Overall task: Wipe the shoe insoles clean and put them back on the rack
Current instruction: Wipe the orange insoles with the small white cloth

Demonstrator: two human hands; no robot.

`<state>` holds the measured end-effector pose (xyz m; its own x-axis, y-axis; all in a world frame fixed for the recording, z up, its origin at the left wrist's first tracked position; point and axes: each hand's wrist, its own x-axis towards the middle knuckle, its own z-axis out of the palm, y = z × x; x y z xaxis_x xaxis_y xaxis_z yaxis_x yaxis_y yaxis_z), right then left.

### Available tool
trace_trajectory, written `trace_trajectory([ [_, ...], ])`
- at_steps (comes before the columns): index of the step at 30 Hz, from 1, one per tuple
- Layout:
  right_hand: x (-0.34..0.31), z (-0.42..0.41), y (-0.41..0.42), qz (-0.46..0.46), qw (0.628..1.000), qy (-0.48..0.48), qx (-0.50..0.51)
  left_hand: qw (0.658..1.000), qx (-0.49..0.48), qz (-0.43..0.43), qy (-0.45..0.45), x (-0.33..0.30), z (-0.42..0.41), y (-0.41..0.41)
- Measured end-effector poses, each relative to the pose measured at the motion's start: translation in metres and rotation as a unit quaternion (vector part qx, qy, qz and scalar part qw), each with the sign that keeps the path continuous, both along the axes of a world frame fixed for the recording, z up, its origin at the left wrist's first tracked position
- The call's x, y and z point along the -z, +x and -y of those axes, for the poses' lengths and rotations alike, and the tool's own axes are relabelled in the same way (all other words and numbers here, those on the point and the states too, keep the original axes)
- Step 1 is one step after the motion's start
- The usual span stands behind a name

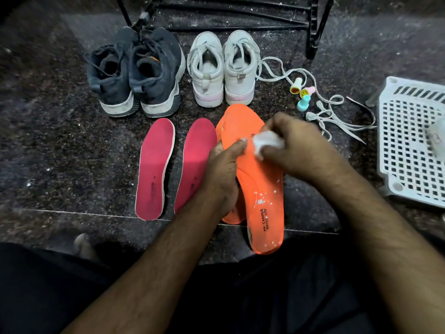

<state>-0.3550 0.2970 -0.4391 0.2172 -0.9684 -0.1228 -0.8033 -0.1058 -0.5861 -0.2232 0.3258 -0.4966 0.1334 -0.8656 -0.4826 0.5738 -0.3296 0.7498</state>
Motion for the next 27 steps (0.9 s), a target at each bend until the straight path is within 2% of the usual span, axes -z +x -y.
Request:
trace_trajectory([
  [3, -0.006, 0.006, -0.007, 0.001, 0.996, -0.044, 0.075, 1.000, -0.011, -0.011, 0.009, -0.002, 0.001, 0.000],
  [5, -0.005, -0.004, 0.005, 0.016, 0.999, -0.010, 0.033, 0.999, -0.018, -0.018, 0.019, -0.002, 0.001, 0.001],
  [8, 0.003, -0.025, 0.030, 0.024, 0.996, 0.040, -0.082, 0.999, -0.016, 0.000, 0.033, 0.001, 0.002, 0.003],
  [9, 0.004, -0.024, 0.030, 0.019, 0.995, 0.038, -0.085, 0.999, -0.015, 0.003, 0.031, 0.003, 0.002, 0.003],
  [14, -0.005, 0.003, -0.001, -0.016, 0.996, -0.049, 0.071, 0.999, -0.020, -0.041, 0.018, -0.002, 0.002, 0.002],
  [16, -0.005, -0.003, 0.004, -0.001, 0.999, -0.020, 0.032, 0.999, -0.023, -0.028, 0.018, -0.002, 0.001, 0.002],
  [18, 0.001, -0.015, 0.021, 0.007, 0.998, 0.026, -0.057, 0.999, -0.027, -0.007, 0.020, 0.001, 0.002, 0.002],
  [20, 0.005, -0.017, 0.027, -0.007, 0.996, 0.022, -0.085, 0.999, -0.036, 0.002, 0.024, 0.001, 0.003, 0.002],
  [24, -0.004, 0.008, -0.003, -0.036, 0.996, -0.054, 0.059, 0.999, -0.037, -0.027, 0.012, -0.006, 0.002, 0.003],
  [25, -0.005, 0.009, -0.006, -0.031, 0.995, -0.058, 0.069, 0.999, -0.040, -0.022, 0.011, -0.006, 0.002, 0.003],
  [27, -0.004, 0.001, 0.003, -0.009, 0.999, -0.021, 0.022, 0.999, -0.044, -0.019, 0.005, -0.005, 0.003, 0.005],
])
